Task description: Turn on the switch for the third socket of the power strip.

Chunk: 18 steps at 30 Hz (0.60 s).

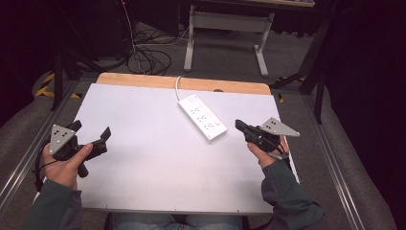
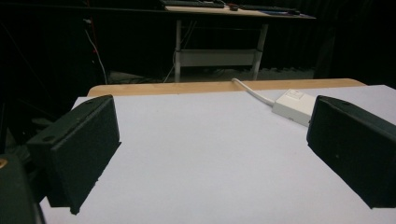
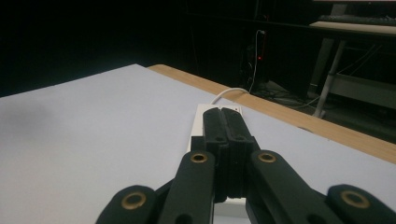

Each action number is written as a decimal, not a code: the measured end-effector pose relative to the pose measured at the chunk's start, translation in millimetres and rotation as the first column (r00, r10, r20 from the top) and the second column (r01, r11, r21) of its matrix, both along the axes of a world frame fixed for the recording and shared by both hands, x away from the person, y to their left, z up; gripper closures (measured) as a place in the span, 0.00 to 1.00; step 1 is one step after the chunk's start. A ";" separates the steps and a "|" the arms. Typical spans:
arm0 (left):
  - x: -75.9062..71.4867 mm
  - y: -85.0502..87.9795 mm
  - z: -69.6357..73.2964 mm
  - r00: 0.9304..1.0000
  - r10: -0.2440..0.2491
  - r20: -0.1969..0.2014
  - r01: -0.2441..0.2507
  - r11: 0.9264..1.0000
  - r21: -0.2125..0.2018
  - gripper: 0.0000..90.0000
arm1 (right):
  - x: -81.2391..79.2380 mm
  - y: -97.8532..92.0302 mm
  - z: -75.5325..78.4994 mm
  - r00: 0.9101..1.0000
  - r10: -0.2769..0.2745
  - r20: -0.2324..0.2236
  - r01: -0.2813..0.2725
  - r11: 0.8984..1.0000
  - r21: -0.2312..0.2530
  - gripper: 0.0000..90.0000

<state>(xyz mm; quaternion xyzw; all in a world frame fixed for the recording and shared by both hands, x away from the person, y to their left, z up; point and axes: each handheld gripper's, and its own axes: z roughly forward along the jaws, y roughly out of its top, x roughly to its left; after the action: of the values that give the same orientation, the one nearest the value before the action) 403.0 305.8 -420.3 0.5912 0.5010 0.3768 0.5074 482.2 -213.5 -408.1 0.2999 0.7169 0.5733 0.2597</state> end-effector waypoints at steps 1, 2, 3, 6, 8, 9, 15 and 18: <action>0.2 0.1 -0.1 1.000 0.000 0.001 0.000 1.000 0.000 0.03 | -0.1 -0.1 0.1 1.000 -0.002 0.003 0.002 1.000 0.000 1.00; 0.3 0.1 -0.2 1.000 0.000 0.000 0.000 1.000 0.000 0.03 | -0.2 -0.6 0.3 1.000 -0.007 0.002 0.007 1.000 -0.004 1.00; 0.3 0.0 -0.2 1.000 0.001 0.000 -0.001 1.000 0.001 0.03 | -0.2 -1.0 0.0 1.000 -0.006 0.001 0.006 1.000 0.008 1.00; 0.2 -0.3 -0.3 1.000 0.001 0.000 -0.001 1.000 0.001 0.03 | -0.8 -3.9 1.2 1.000 -0.018 0.001 0.018 1.000 0.020 1.00; 0.0 -0.5 -0.2 1.000 0.003 0.001 -0.003 1.000 0.000 0.03 | -2.3 -6.1 1.8 1.000 -0.013 0.007 0.013 0.999 0.039 1.00; 0.0 -0.4 -0.1 1.000 0.001 -0.001 -0.001 1.000 0.001 0.03 | -2.8 -7.1 2.0 1.000 -0.006 0.016 0.005 0.999 0.046 1.00; 0.4 -1.2 -0.3 1.000 0.002 0.003 -0.002 1.000 -0.001 0.03 | -3.1 -8.2 0.9 1.000 -0.009 0.027 0.007 0.999 0.053 1.00; 0.3 -0.5 -0.2 1.000 0.001 0.001 -0.001 1.000 0.000 0.03 | -3.3 -8.7 1.3 1.000 -0.020 0.023 0.018 0.998 0.060 1.00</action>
<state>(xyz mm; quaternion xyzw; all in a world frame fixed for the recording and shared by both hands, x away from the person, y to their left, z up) 403.3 305.3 -420.5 0.5907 0.5011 0.3774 0.5075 478.9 -222.1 -406.8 0.3075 0.6933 0.5957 0.2645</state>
